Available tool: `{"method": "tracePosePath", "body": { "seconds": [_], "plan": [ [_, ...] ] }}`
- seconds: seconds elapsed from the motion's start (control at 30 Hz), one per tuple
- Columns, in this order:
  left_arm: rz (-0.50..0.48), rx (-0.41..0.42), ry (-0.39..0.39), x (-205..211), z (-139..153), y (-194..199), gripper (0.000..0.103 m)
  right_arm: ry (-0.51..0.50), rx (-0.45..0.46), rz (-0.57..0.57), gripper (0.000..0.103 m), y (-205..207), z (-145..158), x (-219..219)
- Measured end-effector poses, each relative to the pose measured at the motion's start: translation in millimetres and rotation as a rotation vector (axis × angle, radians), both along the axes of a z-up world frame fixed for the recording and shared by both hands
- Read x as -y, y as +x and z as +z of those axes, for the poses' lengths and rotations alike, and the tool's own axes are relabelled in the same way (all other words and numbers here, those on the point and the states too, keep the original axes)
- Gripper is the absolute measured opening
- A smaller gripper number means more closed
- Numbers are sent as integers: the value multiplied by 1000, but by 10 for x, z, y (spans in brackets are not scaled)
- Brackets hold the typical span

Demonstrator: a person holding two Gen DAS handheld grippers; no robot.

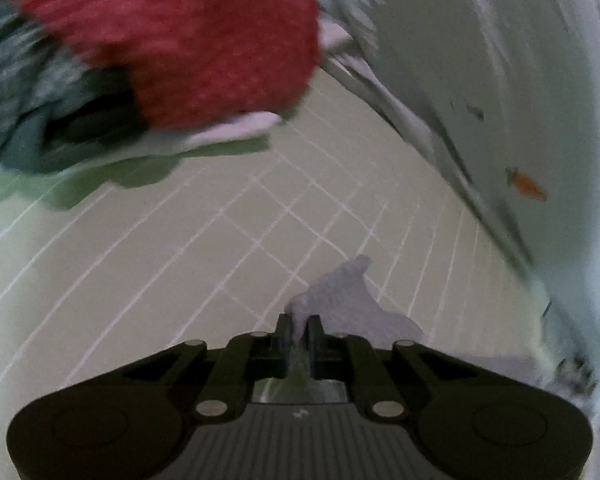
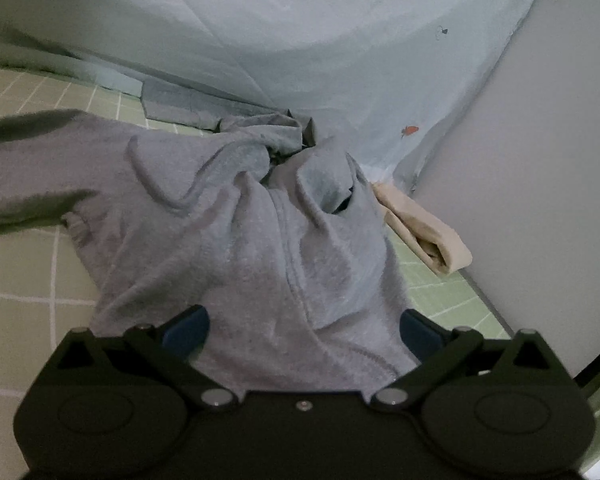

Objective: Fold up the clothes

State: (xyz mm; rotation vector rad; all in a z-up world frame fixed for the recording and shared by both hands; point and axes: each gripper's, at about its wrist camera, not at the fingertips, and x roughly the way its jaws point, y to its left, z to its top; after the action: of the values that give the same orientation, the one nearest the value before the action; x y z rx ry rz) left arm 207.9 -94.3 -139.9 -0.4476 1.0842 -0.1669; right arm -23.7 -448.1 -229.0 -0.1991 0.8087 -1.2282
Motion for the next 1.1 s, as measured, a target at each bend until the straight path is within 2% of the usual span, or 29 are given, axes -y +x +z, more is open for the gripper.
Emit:
{"method": "tracePosePath", "body": {
  "seconds": [0.1, 0.17, 0.2, 0.27, 0.33, 0.37, 0.43, 0.53, 0.6, 0.77, 0.8, 0.83, 0.87, 0.9, 0.93, 1.0, 1.1],
  "plan": [
    [44, 34, 133, -106, 65, -120, 0, -1, 1, -1, 103, -11, -8, -11],
    [6, 57, 223, -141, 54, -143, 0, -3, -1, -1, 103, -13, -8, -16],
    [-13, 65, 244, -167, 52, -149, 1, -4, -2, -1, 103, -12, -10, -18],
    [-62, 79, 232, -193, 51, -143, 19, -8, -5, -2, 103, -7, -20, -26],
    [-117, 98, 214, -177, 34, -124, 49, -12, -8, -1, 103, -2, -24, -29],
    [-150, 111, 219, -120, 23, -104, 55, -13, -9, -1, 103, 1, -26, -31],
    [-228, 139, 245, 52, 3, -72, 74, -17, -12, -1, 103, 6, -29, -34],
    [-339, 171, 270, 341, -70, -5, 82, -22, -17, -1, 103, 13, -35, -40],
    [-392, 166, 266, 512, -149, 66, 82, -27, -22, 0, 103, 22, -37, -45],
    [-444, 126, 250, 743, -366, 185, 79, -43, -37, 2, 103, 44, -45, -56],
    [-442, 126, 250, 752, -391, 181, 69, -46, -40, 2, 103, 48, -46, -57],
    [-431, 123, 255, 751, -410, 176, 53, -49, -43, 3, 103, 52, -48, -60],
    [-407, 129, 272, 740, -420, 166, 45, -52, -45, 3, 103, 56, -50, -64],
    [-383, 141, 289, 720, -416, 158, 16, -55, -48, 3, 103, 61, -53, -69],
    [-351, 144, 274, 663, -403, 170, 4, -59, -52, 4, 103, 68, -56, -75],
    [-256, 134, 217, 495, -364, 212, 4, -68, -60, 6, 103, 83, -61, -87],
    [-31, 114, 143, 147, -266, 279, 3, -73, -64, 7, 103, 91, -62, -91]
  ]
}}
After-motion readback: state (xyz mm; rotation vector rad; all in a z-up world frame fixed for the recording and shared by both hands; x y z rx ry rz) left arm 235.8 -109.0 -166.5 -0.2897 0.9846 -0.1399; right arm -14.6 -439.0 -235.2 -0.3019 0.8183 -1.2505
